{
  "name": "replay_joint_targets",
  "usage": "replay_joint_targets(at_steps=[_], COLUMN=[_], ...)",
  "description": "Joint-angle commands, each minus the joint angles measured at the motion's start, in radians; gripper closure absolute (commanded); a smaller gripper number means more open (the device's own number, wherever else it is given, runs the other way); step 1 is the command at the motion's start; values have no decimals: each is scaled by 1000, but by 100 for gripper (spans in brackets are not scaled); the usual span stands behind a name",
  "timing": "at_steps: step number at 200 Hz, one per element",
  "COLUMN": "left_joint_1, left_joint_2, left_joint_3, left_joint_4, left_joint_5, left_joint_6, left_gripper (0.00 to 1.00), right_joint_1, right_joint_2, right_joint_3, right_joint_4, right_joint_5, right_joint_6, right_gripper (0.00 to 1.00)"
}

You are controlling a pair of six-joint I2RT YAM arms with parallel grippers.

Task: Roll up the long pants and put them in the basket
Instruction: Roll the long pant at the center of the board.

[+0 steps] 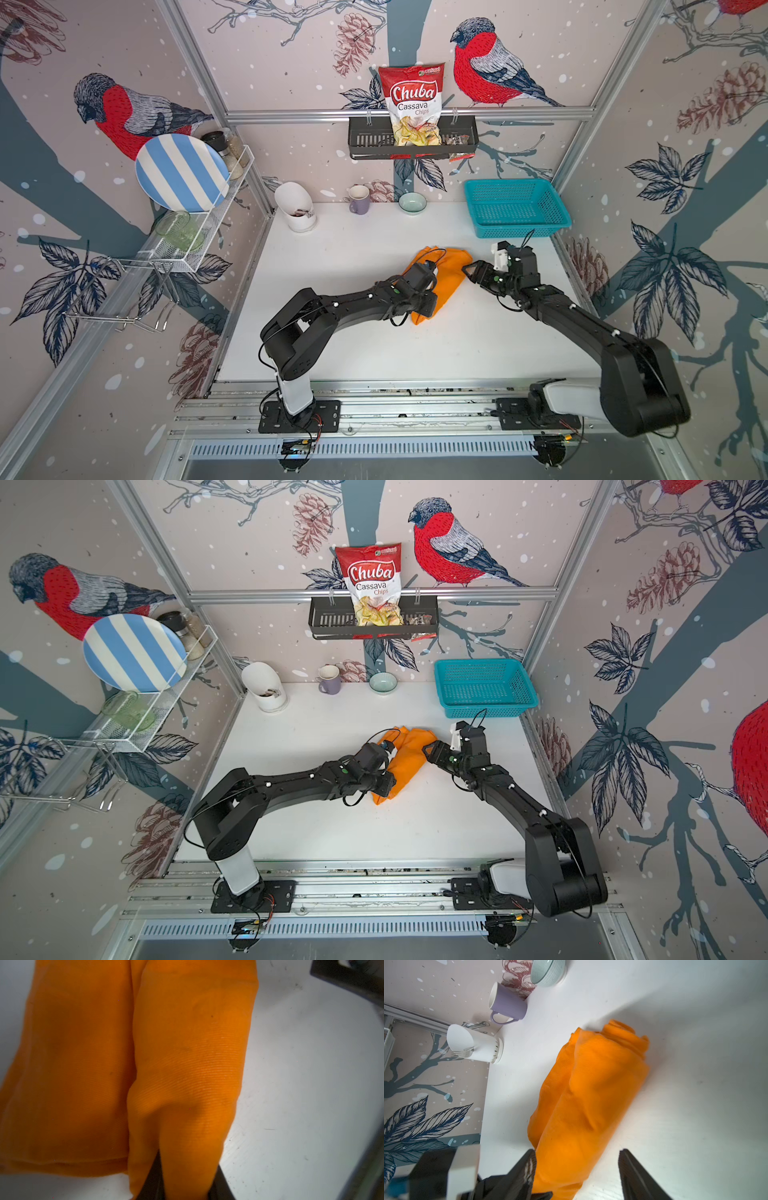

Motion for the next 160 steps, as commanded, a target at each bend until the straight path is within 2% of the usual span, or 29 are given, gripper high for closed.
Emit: replay_joint_targets(at_steps=[1, 24, 49, 78, 108, 136, 160], left_joint_1=[56, 85, 83, 83, 82, 91, 92], left_joint_2=[28, 60, 73, 86, 129, 218, 262], left_joint_3=[-13, -67, -122, -214, -261, -313, -318], left_joint_4=[117, 367, 604, 859, 959, 1200, 1271], left_joint_5=[434, 595, 639, 622, 612, 622, 625], left_joint_6=[-223, -454, -649, -864, -942, -1090, -1135], left_gripper=[93, 93, 92, 86, 82, 84, 85], right_joint_1=[-28, -65, -87, -87, -74, -62, -59], right_joint_2=[-64, -73, -27, 36, 78, 118, 128], right_joint_3=[-5, -30, -48, -91, -115, -112, -148], right_joint_4=[-134, -140, -121, -26, 48, 70, 169], right_joint_5=[50, 30, -17, -64, -87, -82, -107], right_joint_6=[-29, -16, 15, 72, 117, 139, 183], right_gripper=[29, 29, 30, 30, 30, 30, 25])
